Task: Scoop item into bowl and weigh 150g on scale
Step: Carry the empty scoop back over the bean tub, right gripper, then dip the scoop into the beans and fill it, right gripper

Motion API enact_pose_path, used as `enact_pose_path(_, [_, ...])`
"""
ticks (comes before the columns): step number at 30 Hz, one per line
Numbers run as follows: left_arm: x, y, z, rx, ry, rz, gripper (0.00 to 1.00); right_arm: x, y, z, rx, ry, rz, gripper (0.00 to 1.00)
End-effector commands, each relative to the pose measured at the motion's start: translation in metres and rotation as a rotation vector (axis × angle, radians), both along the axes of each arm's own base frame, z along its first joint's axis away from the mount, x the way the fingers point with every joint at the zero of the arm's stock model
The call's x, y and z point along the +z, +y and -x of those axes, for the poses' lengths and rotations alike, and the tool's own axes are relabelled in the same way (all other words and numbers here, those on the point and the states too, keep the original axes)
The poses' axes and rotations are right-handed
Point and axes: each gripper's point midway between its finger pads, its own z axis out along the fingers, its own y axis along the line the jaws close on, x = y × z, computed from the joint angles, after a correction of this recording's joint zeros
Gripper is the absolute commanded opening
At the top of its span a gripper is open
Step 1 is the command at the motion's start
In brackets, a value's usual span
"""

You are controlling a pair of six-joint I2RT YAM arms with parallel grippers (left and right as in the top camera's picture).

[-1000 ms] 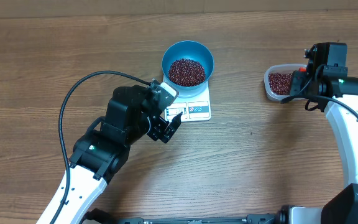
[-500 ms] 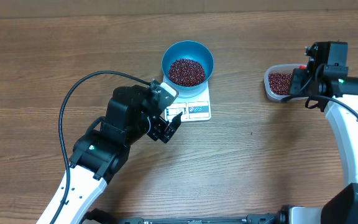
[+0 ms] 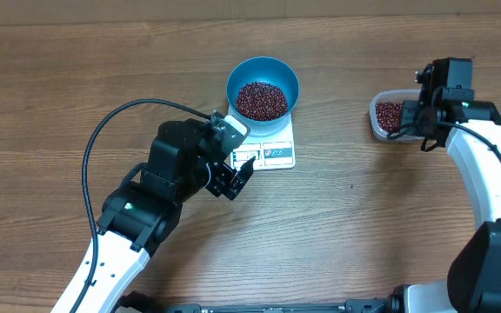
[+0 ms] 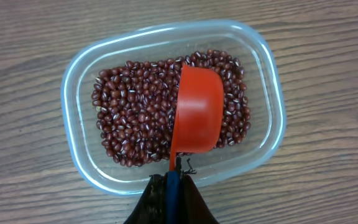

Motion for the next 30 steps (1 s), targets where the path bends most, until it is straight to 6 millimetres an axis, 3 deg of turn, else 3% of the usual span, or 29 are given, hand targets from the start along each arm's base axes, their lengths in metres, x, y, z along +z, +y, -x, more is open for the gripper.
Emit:
enact_pose_path(1, [0.003, 0.003, 0.000, 0.019, -0.003, 0.010, 1.00, 0.001, -0.002, -0.006, 0.005, -0.006, 0.009, 0.04])
enact_pose_path(13, [0.003, 0.003, 0.000, 0.019, -0.003, 0.010, 1.00, -0.006, -0.001, -0.006, 0.079, 0.020, 0.032, 0.04])
enact_pose_path(22, [0.003, 0.003, 0.000, 0.019, -0.003, 0.010, 1.00, -0.033, 0.013, -0.007, 0.154, 0.080, -0.031, 0.04])
enact_pose_path(30, [0.003, 0.003, 0.000, 0.019, -0.003, 0.010, 1.00, -0.033, 0.032, -0.009, 0.199, 0.064, -0.132, 0.04])
